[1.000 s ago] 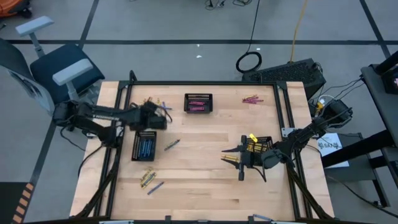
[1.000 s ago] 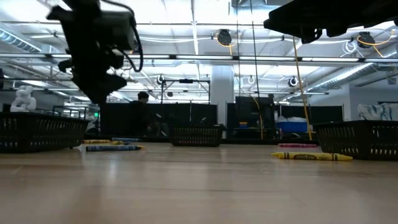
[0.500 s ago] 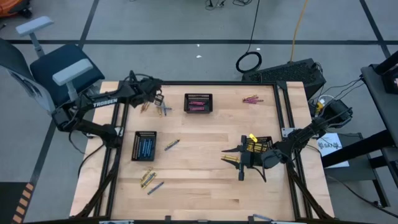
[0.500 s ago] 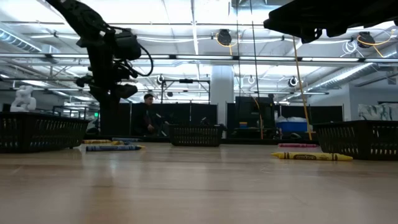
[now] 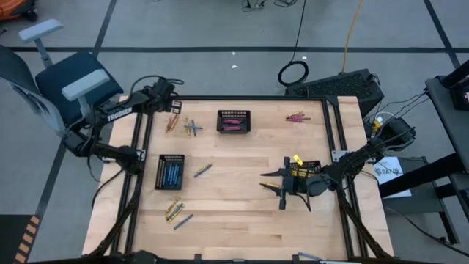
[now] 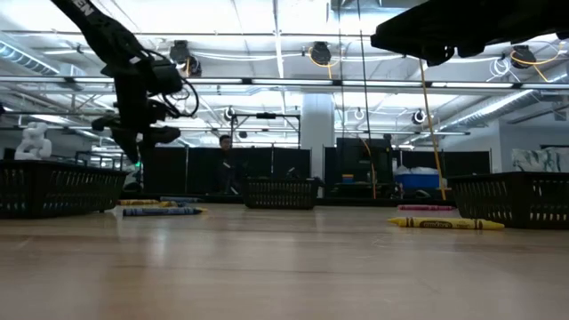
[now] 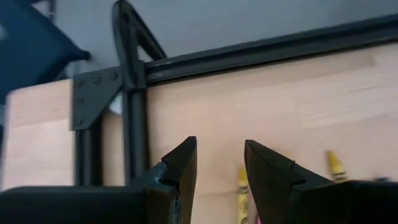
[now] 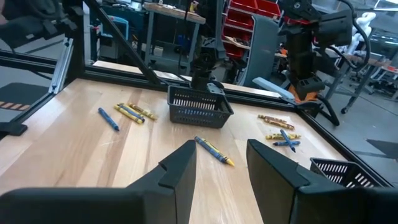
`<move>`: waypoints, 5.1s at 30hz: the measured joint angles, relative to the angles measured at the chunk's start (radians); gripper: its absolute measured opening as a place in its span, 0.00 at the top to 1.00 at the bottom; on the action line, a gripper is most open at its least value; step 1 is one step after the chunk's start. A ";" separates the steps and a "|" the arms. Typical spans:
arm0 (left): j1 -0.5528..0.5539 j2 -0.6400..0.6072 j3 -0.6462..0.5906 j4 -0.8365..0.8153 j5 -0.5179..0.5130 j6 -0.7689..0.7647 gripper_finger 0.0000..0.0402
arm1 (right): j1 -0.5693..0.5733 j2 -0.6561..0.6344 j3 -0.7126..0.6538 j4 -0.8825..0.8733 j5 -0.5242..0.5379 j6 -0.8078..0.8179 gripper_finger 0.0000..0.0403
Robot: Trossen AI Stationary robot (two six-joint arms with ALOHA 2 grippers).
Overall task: Sort crayons
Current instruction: Put the red crayon into the top black bin, then put the blue crayon into the bottom left black bin
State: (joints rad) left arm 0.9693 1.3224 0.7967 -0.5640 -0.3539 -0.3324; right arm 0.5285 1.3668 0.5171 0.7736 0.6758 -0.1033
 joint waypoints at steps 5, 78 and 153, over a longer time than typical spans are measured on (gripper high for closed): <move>0.041 0.024 0.002 0.042 0.079 0.003 0.67 | 0.000 0.000 0.000 0.005 0.000 -0.002 0.68; -0.200 0.150 0.245 -0.084 0.248 0.275 0.99 | -0.005 0.000 0.000 0.020 -0.050 -0.013 0.68; -0.598 0.443 0.447 0.383 0.098 0.731 0.72 | 0.103 -0.209 0.000 -0.158 0.156 -0.041 0.68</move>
State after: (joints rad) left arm 0.3715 1.7653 1.2442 -0.1811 -0.2563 0.3985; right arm 0.6312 1.1580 0.5171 0.6151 0.8318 -0.1440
